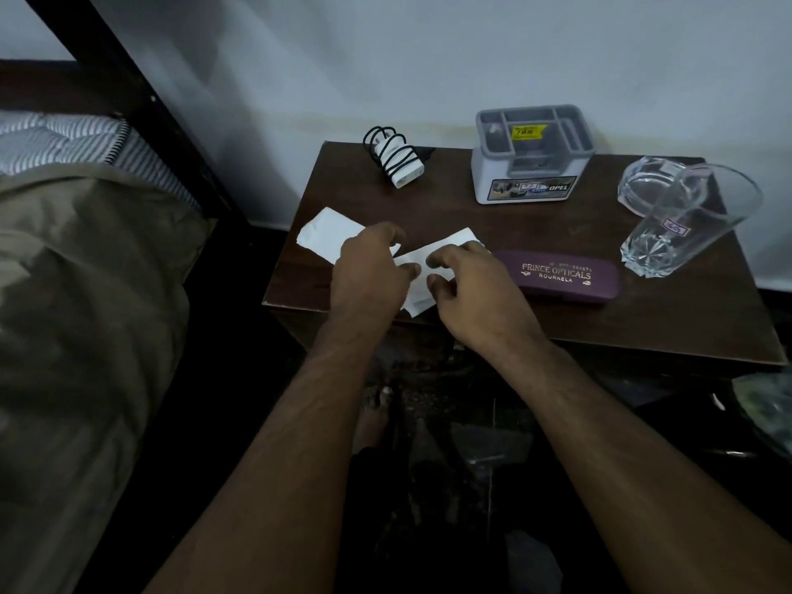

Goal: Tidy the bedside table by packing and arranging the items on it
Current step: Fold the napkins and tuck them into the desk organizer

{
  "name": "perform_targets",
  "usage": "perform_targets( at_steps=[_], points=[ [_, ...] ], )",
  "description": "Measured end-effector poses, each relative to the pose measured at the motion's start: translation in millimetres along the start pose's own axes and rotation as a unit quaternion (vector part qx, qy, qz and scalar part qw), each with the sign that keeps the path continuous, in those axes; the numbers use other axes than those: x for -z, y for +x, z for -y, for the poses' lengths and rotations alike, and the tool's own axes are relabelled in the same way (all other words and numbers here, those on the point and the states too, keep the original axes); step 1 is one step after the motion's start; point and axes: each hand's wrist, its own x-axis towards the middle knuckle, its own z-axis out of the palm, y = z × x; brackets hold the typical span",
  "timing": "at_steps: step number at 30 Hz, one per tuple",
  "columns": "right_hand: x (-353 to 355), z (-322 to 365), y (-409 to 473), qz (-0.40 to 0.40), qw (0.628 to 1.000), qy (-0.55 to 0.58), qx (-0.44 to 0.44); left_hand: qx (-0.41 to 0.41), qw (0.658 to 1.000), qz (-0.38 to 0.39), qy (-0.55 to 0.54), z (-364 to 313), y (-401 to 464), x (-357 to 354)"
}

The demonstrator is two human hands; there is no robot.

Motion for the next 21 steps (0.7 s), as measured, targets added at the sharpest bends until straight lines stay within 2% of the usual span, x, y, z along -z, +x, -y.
perform_targets(
  at_steps=[3, 7, 12, 21],
  points=[
    [3, -4, 8, 0.008, 0.999, -0.039, -0.032, -0.019, 0.996, 0.014, 0.088, -11, 8, -11],
    [1, -12, 12, 0.071, 0.994, -0.081, -0.036, -0.019, 0.983, 0.058, 0.171, -18, 17, -24],
    [1, -19, 11, 0.079, 0.994, -0.073, -0.017, 0.020, 0.984, 0.069, 0.160, -17, 18, -32],
    [10, -26, -2, 0.103, 0.993, -0.060, 0.000, 0.039, 0.992, 0.046, 0.115, -22, 7, -30]
  ],
)
